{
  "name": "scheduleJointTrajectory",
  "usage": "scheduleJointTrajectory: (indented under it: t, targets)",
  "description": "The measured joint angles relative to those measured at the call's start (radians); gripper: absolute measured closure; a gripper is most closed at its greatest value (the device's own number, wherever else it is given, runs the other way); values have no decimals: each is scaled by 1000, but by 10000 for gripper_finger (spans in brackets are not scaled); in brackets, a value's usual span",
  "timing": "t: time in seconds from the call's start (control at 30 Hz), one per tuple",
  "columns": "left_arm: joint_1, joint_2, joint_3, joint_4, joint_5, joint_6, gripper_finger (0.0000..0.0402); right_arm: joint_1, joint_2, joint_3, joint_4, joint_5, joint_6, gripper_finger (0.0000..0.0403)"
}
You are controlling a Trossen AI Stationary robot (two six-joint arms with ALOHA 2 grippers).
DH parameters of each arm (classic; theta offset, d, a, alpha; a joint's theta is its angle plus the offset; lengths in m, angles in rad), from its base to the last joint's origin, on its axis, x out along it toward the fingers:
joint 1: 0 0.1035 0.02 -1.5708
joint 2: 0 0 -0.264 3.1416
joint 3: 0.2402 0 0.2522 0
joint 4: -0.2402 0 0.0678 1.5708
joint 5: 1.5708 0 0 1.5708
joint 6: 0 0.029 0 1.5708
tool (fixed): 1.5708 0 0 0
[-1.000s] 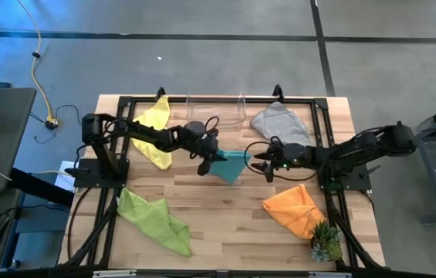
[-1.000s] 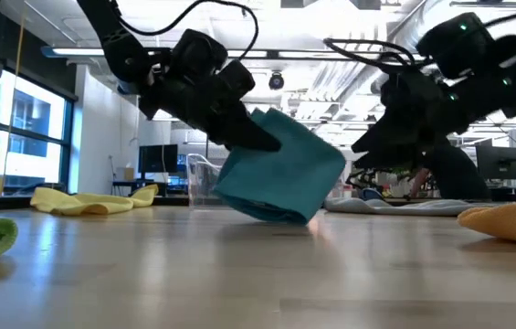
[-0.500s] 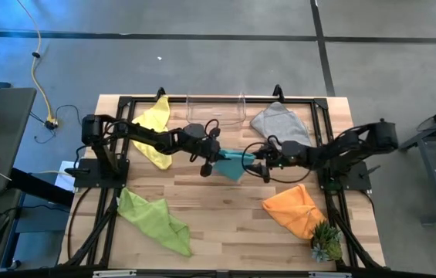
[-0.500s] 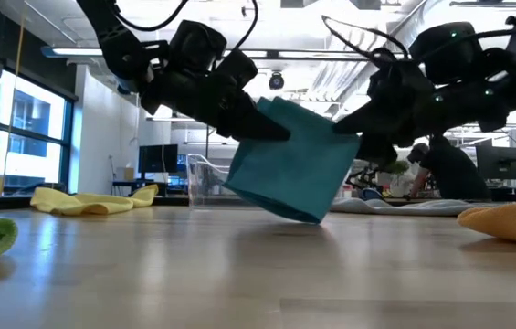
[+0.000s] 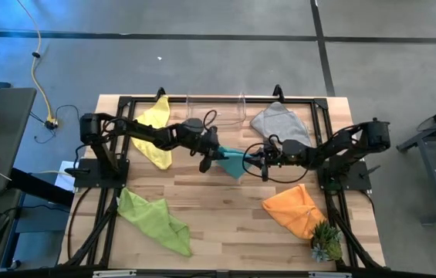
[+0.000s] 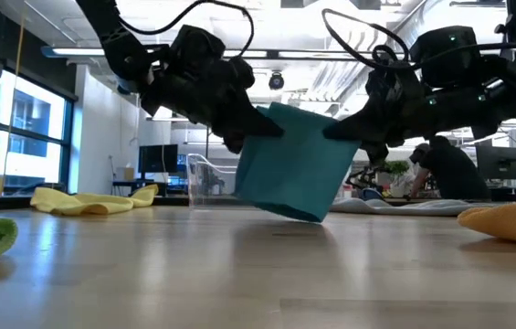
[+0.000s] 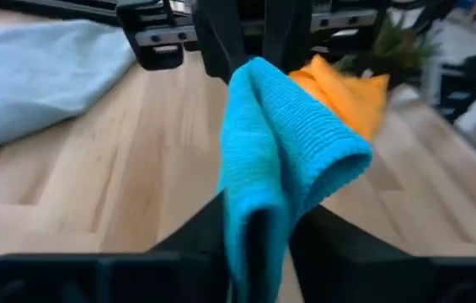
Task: Fold microfiber towels
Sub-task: Fold the blue towel
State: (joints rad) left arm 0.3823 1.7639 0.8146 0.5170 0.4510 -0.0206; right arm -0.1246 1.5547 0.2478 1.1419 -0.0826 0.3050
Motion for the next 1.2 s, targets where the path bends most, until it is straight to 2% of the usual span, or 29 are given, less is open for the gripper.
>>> scheduleJointTrajectory:
  t: [0.1,0.2,0.37,0.5,0.8,1.03,1.2]
  targets:
    - [25,-11,0,-13,87,-38,264,0,0,0,0,0,-1,383]
    - [32,-16,0,-9,100,-40,230,0,0,0,1,0,-7,397]
    - [28,-15,0,6,114,-39,216,0,0,0,5,4,-9,395]
    - [27,-32,0,4,121,-38,250,0,0,0,10,7,0,400]
    - [45,-37,0,-4,98,-2,388,0,0,0,17,8,9,402]
    - [92,-64,0,-17,98,-4,391,0,-1,62,-41,2,23,402]
    - [115,-160,0,-150,101,-33,397,-11,-1,171,-206,-2,201,402]
